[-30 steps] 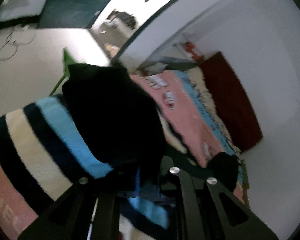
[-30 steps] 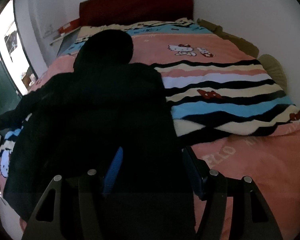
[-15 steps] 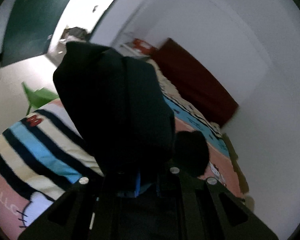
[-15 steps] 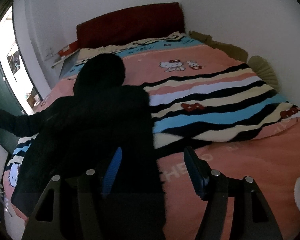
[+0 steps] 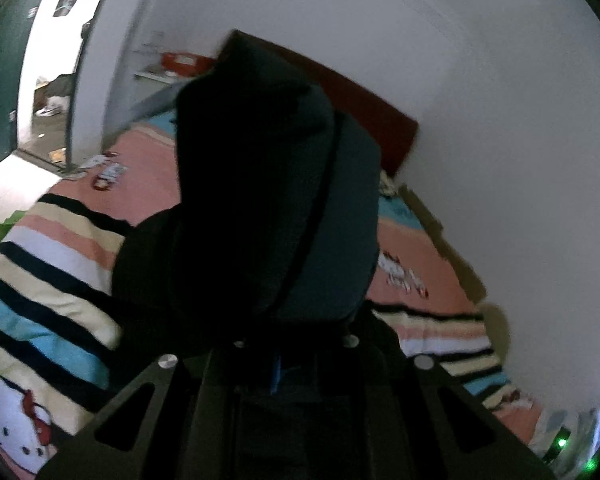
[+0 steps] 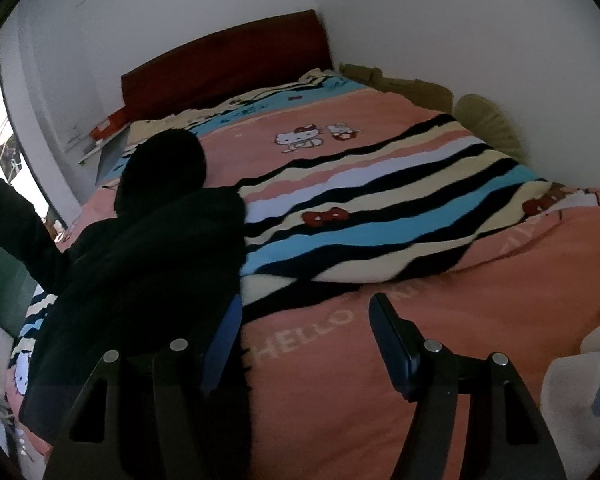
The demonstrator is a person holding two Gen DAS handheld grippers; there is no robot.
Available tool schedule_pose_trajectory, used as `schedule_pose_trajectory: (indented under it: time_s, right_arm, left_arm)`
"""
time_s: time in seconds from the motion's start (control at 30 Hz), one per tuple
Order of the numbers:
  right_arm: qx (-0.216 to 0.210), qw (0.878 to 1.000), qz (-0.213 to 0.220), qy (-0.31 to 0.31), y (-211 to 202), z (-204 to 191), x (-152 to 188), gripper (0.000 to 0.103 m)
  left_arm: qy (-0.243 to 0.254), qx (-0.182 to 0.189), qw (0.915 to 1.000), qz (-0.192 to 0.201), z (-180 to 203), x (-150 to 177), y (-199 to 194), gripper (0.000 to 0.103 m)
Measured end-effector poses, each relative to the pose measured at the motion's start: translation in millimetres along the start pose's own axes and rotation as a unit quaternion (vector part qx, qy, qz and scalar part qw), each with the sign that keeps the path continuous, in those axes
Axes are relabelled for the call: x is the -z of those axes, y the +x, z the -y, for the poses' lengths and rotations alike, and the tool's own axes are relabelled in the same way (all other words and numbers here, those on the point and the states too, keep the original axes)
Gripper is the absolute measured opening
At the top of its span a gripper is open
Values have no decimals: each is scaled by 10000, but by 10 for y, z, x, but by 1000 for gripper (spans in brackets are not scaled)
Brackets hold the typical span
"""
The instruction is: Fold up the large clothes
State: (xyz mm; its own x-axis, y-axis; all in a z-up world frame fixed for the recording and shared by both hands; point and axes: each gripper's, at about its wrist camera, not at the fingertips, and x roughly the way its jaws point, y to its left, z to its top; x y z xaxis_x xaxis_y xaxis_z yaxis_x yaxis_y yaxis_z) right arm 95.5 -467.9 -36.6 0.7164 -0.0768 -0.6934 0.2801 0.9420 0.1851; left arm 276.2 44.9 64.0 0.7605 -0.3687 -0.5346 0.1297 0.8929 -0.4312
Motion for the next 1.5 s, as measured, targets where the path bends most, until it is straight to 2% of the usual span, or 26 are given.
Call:
schedule_pose_trajectory:
  time_s: [0.2, 0.4, 0.53, 0.67, 0.77, 0.87, 0.93, 0.97, 1.0, 1.2, 1.33, 1.5]
  right_arm:
    - [127, 9999, -74, -36, 108, 89, -2, 66]
    - [144, 9997, -192, -6, 247, 141, 1, 66]
    - [146, 9995, -267, 48, 343, 173, 11, 66]
    - [144, 9992, -356, 64, 406, 170, 50, 66]
    - [132, 9992, -377, 84, 405, 174, 76, 66]
    - [134, 9991, -376, 132, 379, 189, 98, 67]
    - [136, 9990, -378, 173, 359, 196, 111, 68]
    - [136, 9990, -374, 187, 347, 195, 116, 68]
    - [133, 9990, -362, 205, 325, 190, 122, 69]
    - [67, 9994, -270, 222, 157, 100, 130, 75]
    - [-25, 9996, -269, 79, 70, -34, 133, 75]
    - [-223, 9988, -275, -325, 25, -393, 54, 75]
  left_arm:
    - [434, 82, 9975, -545, 516, 444, 715, 10]
    - [535, -6, 9925, -1095, 615, 911, 1352, 10]
    - [724, -251, 9867, -1436, 642, 1226, 1768, 10]
    - [852, -455, 9824, -1598, 662, 1373, 2016, 11]
    - [1000, -547, 9788, -1704, 736, 1421, 2105, 18]
    - [1136, -553, 9765, -1747, 797, 1397, 2016, 29]
    - [1167, -479, 9765, -1750, 856, 1395, 1948, 40]
    - [1154, -404, 9772, -1738, 896, 1378, 1905, 56]
    - [1160, -355, 9782, -1686, 936, 1362, 1849, 63]
    - [1352, -14, 9801, -1450, 1190, 1270, 1499, 64]
    - [1202, 210, 9847, -1247, 1059, 1137, 1212, 64]
    - [1046, -255, 9880, -1110, 438, 914, 982, 64]
